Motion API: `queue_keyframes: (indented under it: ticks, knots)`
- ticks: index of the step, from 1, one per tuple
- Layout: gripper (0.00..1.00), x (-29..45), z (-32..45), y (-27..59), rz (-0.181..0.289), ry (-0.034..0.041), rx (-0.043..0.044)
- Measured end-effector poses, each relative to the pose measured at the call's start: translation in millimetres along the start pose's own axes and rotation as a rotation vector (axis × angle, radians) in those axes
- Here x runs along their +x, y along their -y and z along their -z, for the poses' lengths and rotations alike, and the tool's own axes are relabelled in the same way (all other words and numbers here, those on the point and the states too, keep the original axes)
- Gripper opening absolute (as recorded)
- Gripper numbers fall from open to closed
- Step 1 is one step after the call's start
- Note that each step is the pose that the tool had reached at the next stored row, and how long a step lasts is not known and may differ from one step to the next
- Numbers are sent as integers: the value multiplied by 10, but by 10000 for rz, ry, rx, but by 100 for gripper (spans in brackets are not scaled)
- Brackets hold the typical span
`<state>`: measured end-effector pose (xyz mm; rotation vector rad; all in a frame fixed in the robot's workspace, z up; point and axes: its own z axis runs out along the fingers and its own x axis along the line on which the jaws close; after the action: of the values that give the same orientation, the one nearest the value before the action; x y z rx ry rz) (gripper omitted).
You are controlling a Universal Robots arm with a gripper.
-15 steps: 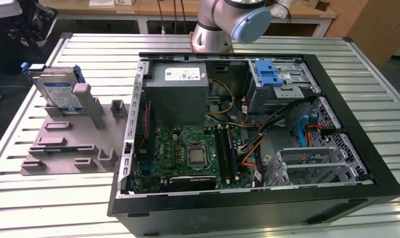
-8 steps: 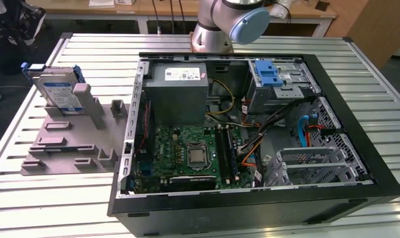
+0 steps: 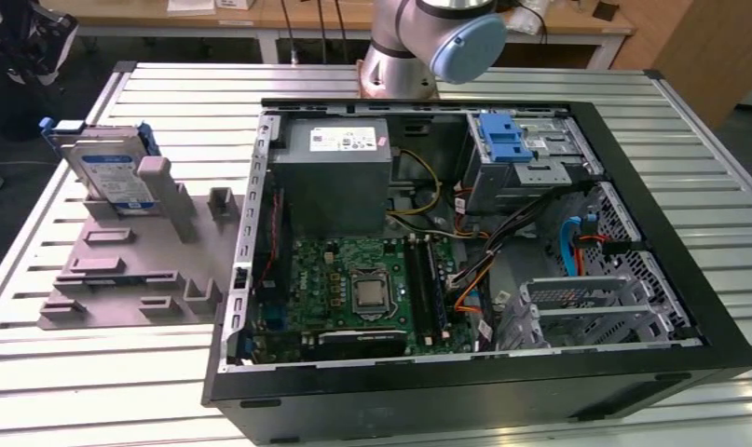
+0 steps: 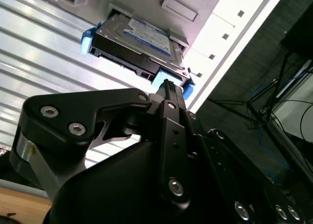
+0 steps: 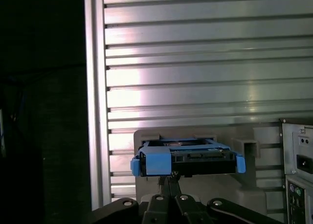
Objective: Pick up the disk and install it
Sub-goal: 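Pick up the disk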
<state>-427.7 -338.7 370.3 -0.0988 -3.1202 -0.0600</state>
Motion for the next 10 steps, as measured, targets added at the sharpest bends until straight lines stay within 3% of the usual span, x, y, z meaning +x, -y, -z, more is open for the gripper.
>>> queue_keyframes:
  ticks: [10]
  knots:
    - [11,4,-1,0,6,0,0]
